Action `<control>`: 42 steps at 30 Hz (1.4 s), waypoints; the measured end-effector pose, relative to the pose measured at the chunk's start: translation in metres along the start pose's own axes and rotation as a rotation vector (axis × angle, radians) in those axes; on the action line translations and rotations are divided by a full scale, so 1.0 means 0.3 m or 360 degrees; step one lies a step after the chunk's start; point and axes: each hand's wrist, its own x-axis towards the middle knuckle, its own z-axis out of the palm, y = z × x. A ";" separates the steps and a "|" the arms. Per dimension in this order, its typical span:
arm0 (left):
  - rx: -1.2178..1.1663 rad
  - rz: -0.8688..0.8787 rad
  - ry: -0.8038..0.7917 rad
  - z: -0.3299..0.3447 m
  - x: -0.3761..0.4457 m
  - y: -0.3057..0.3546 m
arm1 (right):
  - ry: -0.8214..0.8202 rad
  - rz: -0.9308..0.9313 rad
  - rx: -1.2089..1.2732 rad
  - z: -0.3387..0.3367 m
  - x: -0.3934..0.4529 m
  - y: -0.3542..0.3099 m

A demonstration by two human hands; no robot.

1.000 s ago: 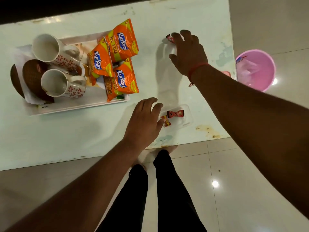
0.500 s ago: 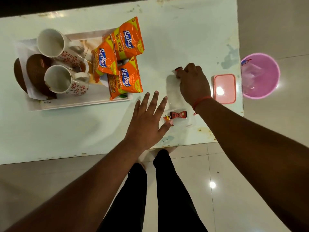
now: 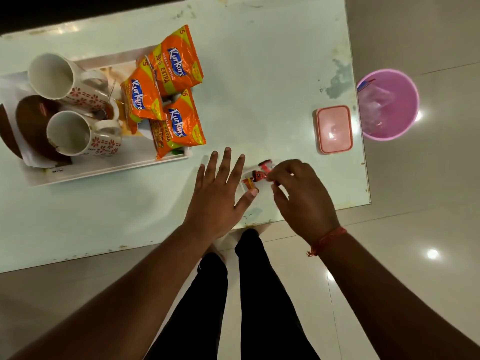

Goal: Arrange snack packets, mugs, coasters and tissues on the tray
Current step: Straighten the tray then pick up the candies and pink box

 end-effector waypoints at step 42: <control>-0.1097 -0.0292 0.0110 -0.174 0.144 0.143 | 0.0418 0.1397 0.2384 0.065 -0.037 -0.166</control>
